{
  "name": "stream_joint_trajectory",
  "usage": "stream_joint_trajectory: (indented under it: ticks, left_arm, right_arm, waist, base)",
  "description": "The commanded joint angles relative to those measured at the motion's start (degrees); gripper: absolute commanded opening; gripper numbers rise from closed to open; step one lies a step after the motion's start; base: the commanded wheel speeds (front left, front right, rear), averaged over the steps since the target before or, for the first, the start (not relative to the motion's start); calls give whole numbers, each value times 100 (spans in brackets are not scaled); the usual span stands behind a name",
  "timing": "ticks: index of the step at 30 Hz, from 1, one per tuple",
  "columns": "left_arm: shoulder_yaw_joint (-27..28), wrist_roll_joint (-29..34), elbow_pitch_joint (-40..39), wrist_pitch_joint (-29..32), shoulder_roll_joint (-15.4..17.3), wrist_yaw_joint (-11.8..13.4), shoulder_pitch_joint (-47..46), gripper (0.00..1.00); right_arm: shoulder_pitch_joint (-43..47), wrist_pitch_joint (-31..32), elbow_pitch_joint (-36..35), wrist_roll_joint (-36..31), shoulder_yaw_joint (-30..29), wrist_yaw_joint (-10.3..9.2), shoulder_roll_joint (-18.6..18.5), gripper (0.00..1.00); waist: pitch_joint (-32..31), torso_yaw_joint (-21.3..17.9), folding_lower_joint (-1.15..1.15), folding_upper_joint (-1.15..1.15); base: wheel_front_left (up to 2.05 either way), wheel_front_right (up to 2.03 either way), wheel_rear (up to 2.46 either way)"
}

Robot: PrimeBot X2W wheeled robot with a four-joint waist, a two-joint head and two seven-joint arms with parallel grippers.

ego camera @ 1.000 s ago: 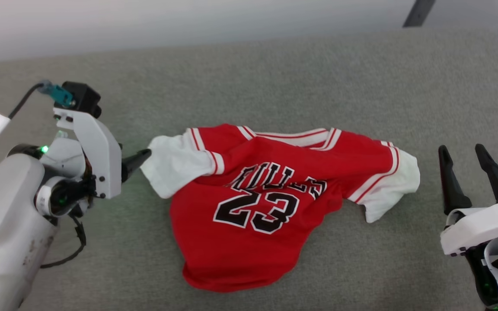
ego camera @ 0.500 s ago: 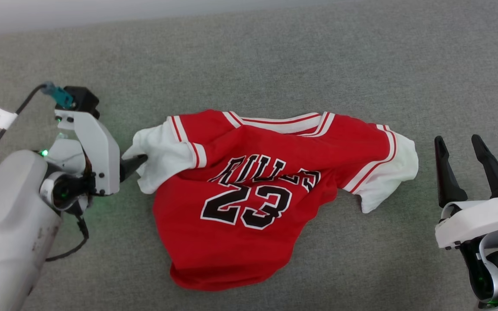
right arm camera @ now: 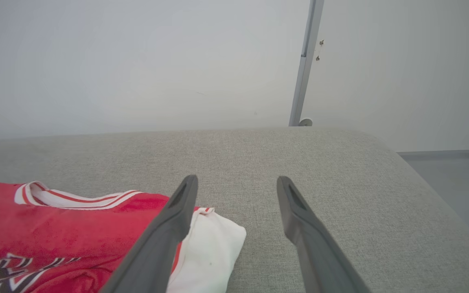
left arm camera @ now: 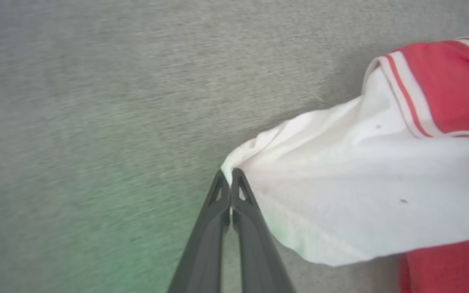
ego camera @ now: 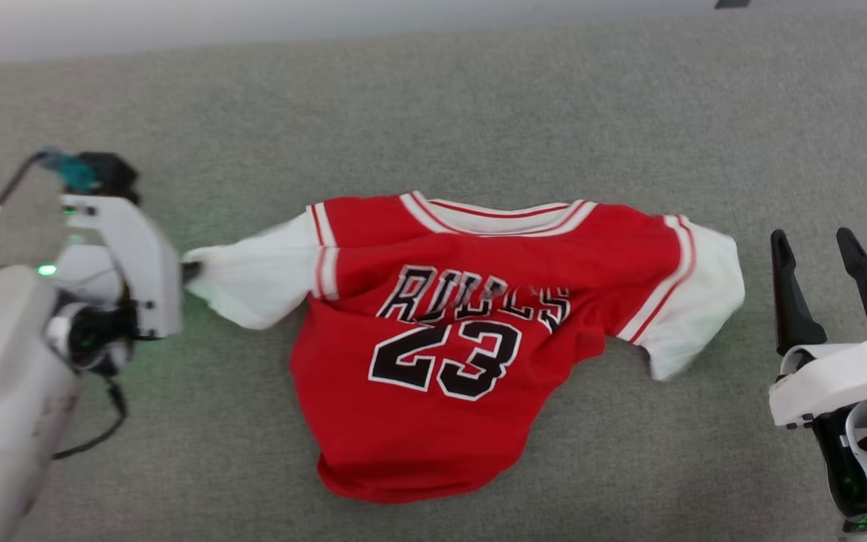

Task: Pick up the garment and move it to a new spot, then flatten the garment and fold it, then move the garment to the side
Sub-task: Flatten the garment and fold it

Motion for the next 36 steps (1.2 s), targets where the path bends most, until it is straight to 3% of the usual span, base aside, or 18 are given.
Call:
stream_joint_trajectory:
  ticks: [1,9,16,17,18,19,20,36]
  left_arm:
    - [-5,77,16,-82,134,-21,59,0]
    - [56,84,-50,-257,622,11,359,0]
    - [37,-88,-3,-152,657,153,875,0]
    - [6,-77,7,-169,649,144,944,11]
    - [-9,-71,21,-202,642,139,987,39]
    - [-14,-81,42,-225,624,135,1016,76]
    - [-16,-100,55,-237,607,129,1035,100]
    - [-93,-15,-136,51,727,174,656,100]
  right_arm:
    - [92,10,7,-9,-1,-8,-37,100]
    - [255,97,45,81,-10,-8,-157,100]
    - [372,182,17,139,16,-8,-172,100]
    - [381,194,28,157,40,-8,-177,100]
    - [382,204,32,161,58,-8,-179,100]
    - [381,205,22,158,79,-8,-173,100]
    - [383,213,11,155,94,-8,-168,100]
    - [300,198,-312,209,229,-8,-242,100]
  waist:
    - [-149,114,0,0]
    - [-471,242,0,0]
    - [-636,285,0,0]
    - [-652,284,0,0]
    - [-661,282,0,0]
    - [-672,280,0,0]
    - [-683,278,0,0]
    - [-694,245,0,0]
  base:
    - [0,0,0]
    - [0,0,0]
    - [0,0,0]
    - [0,0,0]
    - [0,0,0]
    - [0,0,0]
    - [0,0,0]
    - [0,0,0]
